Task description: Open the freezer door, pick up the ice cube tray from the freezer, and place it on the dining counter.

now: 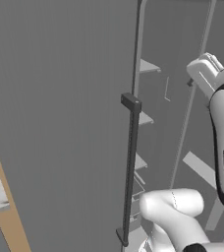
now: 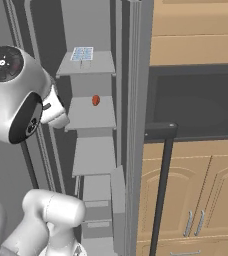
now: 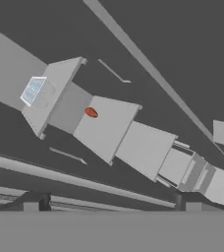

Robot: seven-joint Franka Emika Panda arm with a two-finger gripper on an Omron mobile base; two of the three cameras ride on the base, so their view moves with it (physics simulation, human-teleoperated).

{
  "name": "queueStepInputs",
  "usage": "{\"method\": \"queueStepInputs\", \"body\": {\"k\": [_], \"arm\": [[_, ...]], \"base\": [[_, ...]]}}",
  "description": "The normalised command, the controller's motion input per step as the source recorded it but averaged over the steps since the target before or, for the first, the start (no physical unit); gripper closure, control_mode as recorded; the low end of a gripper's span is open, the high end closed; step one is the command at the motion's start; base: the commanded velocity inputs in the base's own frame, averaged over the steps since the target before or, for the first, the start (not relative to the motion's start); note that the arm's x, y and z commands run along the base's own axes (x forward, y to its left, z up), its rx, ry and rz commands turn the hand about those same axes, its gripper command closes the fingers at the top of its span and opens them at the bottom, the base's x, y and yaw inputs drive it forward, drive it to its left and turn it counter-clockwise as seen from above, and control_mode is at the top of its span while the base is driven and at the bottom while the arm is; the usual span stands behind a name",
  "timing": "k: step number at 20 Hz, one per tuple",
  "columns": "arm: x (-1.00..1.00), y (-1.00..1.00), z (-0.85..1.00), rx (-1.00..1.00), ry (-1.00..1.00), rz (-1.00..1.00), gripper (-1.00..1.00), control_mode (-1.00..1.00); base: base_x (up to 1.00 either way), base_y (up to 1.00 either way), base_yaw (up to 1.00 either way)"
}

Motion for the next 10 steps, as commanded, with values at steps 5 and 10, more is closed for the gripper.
{"method": "queueStepInputs", "body": {"k": [5,10], "arm": [[0.26,0.00,0.26,0.10,0.00,0.00,-1.00,-1.00],[0.28,0.00,0.07,0.08,0.00,0.00,-1.00,-1.00]], "base": [[0.00,0.00,0.00],[0.00,0.00,0.00]]}}
